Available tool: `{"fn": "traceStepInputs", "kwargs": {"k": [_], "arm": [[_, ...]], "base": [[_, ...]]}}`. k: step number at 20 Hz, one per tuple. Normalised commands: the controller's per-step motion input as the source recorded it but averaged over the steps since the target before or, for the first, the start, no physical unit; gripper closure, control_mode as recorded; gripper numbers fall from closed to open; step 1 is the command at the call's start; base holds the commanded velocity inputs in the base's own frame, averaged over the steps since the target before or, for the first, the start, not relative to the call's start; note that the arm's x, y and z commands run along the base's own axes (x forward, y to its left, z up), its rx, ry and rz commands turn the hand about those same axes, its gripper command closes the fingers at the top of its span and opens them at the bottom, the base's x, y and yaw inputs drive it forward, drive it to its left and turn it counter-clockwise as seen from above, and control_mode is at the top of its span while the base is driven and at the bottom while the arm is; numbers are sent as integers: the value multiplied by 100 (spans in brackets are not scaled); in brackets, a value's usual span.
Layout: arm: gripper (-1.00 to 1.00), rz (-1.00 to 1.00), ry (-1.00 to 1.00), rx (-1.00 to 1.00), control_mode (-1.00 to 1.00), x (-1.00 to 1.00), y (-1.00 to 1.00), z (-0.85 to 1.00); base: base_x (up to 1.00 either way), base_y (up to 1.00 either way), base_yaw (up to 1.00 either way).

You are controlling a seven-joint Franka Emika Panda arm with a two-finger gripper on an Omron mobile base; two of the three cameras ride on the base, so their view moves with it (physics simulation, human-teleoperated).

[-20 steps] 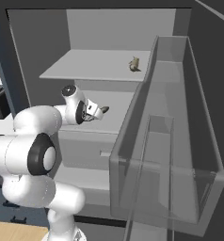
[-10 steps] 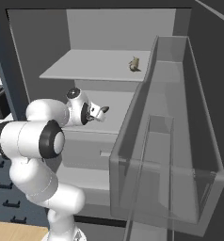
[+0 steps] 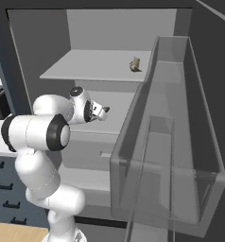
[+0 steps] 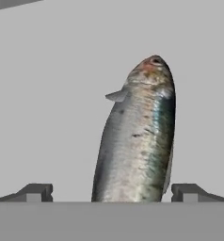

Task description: Place one cucumber and one fish in each tupperware on the nearby counter, to pack two identical lunches.

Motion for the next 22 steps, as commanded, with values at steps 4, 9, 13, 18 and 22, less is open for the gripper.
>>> {"fn": "traceStepInputs", "kwargs": {"k": [4, 9, 13, 18, 22], "arm": [[100, 0, 3, 0, -100, 7, 0, -35], [100, 0, 0, 0, -100, 0, 0, -46], [100, 0, 0, 0, -100, -27, 0, -31], [100, -2, -13, 0, -100, -94, -7, -1], [100, -1, -13, 0, -100, -100, -19, 51]], "base": [[0, 0, 0], [0, 0, 0], [0, 0, 0], [0, 0, 0], [0, 0, 0]]}}
